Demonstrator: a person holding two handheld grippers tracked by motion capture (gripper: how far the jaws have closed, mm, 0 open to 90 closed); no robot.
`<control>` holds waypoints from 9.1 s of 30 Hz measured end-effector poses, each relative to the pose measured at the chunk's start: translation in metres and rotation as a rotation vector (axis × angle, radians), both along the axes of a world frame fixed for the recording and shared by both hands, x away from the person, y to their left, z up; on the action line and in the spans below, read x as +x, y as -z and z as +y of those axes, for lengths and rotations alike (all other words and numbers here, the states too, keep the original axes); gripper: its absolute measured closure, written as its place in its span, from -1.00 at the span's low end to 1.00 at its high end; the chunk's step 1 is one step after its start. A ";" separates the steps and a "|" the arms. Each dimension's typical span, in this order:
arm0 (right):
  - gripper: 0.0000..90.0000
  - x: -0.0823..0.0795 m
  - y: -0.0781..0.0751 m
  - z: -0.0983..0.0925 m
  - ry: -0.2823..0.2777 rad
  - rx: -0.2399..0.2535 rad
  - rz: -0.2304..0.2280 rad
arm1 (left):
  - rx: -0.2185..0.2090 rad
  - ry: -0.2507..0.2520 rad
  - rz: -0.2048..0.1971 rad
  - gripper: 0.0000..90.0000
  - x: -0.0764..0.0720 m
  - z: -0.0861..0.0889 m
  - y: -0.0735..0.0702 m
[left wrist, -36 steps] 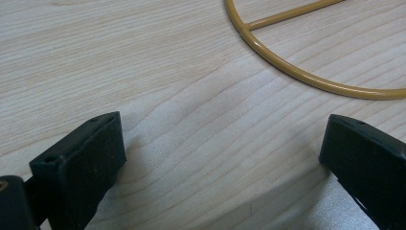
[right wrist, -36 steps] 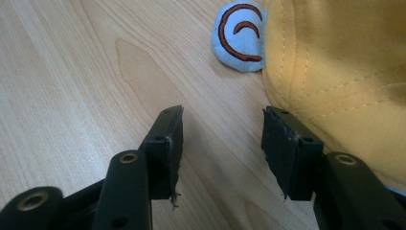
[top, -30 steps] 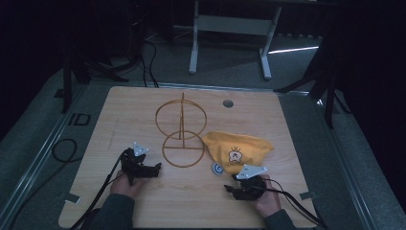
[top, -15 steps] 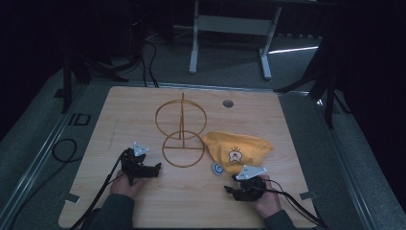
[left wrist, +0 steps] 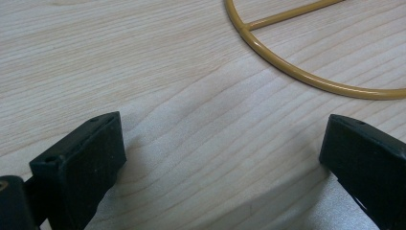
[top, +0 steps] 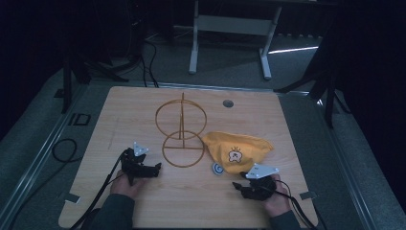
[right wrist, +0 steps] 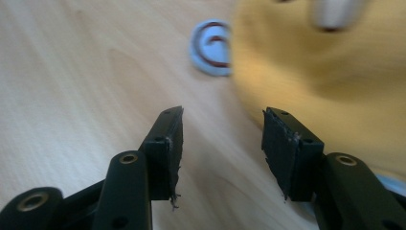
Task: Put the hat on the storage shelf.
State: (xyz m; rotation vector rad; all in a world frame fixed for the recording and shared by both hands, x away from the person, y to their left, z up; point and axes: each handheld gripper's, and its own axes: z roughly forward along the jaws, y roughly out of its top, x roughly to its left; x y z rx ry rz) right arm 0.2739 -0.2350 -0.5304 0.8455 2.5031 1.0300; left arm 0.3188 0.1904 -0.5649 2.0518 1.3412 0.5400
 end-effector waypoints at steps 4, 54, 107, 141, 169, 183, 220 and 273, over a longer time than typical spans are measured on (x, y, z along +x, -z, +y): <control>0.04 0.003 -0.003 -0.021 0.079 0.015 -0.006 | 0.000 0.000 0.000 -0.96 0.000 0.000 0.000; 0.79 0.021 0.015 -0.026 -0.009 0.026 0.048 | 0.000 0.000 0.000 -0.96 0.000 0.000 0.000; 0.83 0.035 -0.105 -0.017 -0.095 0.312 -0.129 | -0.003 -0.001 -0.001 -0.96 0.000 0.000 0.000; 0.23 0.034 -0.089 -0.060 0.171 0.139 -0.122 | -0.002 -0.001 -0.001 -0.96 0.000 0.000 0.000; 0.13 0.067 -0.120 -0.035 0.061 -0.084 -0.105 | -0.001 0.000 0.003 -0.96 0.000 0.000 0.000; 0.13 0.086 -0.128 -0.024 0.032 -0.177 -0.080 | -0.005 -0.002 0.000 -0.96 0.000 0.000 0.000; 0.28 0.136 -0.122 0.032 -0.149 -0.518 0.102 | -0.002 0.000 0.001 -0.96 0.000 0.000 0.000; 0.82 0.133 -0.170 0.017 -0.120 -0.494 -0.009 | -0.002 0.000 0.000 -0.96 0.000 0.000 0.000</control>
